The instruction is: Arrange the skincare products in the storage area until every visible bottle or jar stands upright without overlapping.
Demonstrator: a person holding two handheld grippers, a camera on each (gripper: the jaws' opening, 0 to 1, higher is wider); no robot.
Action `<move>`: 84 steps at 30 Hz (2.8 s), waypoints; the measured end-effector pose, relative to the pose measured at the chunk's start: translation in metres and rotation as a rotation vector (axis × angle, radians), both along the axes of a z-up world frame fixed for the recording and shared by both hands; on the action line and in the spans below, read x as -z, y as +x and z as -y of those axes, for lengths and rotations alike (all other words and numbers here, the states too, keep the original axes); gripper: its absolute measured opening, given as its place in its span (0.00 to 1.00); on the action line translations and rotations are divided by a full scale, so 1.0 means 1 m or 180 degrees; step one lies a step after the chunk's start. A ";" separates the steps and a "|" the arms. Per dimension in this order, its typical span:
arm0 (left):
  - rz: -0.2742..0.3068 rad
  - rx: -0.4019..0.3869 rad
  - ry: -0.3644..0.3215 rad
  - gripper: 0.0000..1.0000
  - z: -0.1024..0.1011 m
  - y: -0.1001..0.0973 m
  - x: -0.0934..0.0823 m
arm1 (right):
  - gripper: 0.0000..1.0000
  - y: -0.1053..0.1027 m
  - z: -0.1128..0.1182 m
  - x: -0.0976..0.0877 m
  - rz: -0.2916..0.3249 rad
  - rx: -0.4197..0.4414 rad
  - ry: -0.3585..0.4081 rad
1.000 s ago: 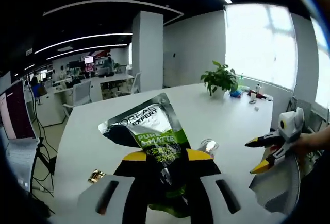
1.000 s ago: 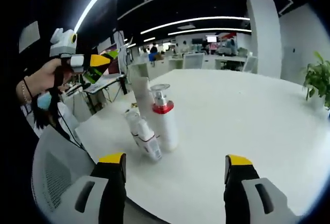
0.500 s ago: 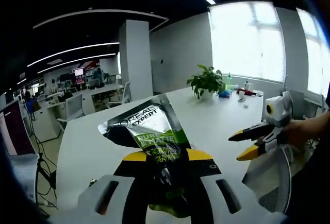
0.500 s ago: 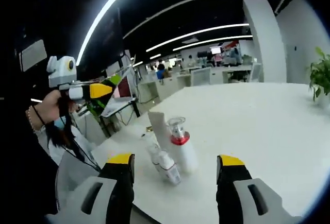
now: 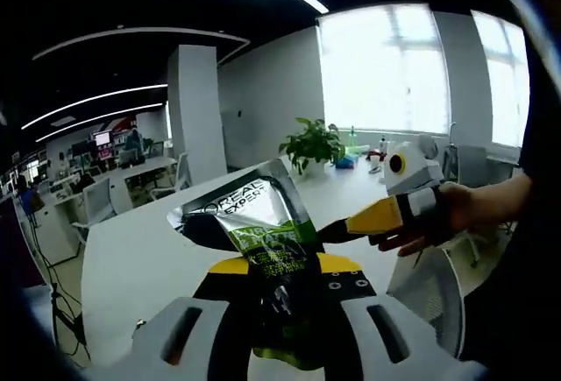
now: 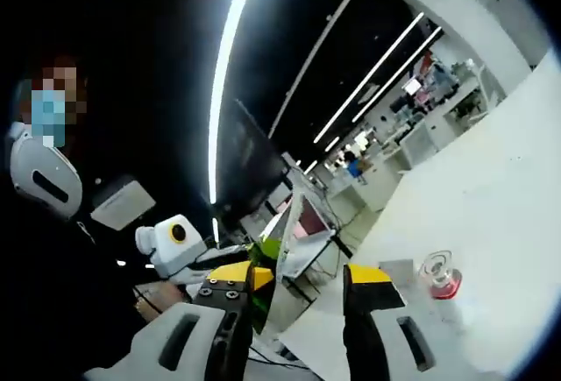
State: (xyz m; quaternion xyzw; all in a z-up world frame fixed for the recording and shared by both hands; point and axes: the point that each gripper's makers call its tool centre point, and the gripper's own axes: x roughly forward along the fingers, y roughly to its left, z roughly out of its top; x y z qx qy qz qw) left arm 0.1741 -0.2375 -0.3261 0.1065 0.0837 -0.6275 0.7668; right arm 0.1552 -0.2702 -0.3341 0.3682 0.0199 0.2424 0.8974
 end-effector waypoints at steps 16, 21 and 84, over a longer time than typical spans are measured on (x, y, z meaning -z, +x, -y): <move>-0.0089 0.0280 -0.0092 0.20 0.006 -0.021 -0.007 | 0.20 0.001 -0.020 -0.030 0.0314 -0.0285 0.0639; -0.0074 0.0328 -0.0052 0.20 0.008 -0.026 -0.002 | 0.10 -0.002 -0.038 -0.031 0.0413 -0.0502 0.0457; -0.2134 0.0042 -0.0735 0.01 -0.058 0.014 0.035 | 0.00 0.004 -0.049 0.021 -0.0555 -0.0733 0.0745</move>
